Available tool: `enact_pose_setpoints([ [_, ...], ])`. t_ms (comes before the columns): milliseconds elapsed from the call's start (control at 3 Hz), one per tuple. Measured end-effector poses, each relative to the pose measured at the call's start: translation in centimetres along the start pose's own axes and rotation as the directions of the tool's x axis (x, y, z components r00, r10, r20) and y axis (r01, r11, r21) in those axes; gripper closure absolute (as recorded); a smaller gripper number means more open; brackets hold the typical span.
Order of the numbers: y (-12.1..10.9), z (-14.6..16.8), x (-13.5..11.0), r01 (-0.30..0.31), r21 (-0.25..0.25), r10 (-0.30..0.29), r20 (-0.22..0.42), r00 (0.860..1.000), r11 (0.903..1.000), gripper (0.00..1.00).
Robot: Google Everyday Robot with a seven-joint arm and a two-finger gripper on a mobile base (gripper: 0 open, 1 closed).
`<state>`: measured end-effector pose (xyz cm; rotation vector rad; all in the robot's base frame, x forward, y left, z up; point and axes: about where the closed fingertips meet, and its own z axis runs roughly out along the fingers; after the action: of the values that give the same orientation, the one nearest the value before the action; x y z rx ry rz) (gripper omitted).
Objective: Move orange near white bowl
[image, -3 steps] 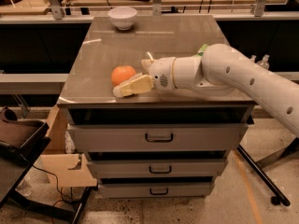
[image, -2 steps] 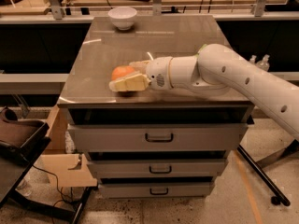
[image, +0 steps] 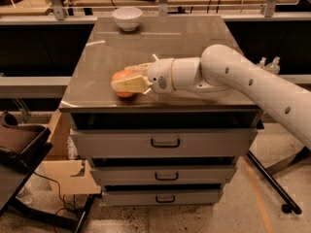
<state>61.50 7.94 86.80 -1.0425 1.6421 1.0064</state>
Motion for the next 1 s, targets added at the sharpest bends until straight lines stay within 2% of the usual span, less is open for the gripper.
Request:
enact_pose_setpoints([
  [333,0.15,0.18,-0.04,0.001,-0.004,-0.001,0.000,1.000,1.0000,0.95],
  [667,0.26,0.32,-0.06,0.001,-0.006,-0.001,-0.001,1.000,1.0000,1.00],
  [1000,0.26,0.33,-0.07,0.001,-0.007,-0.001,-0.001,1.000,1.0000,1.00],
])
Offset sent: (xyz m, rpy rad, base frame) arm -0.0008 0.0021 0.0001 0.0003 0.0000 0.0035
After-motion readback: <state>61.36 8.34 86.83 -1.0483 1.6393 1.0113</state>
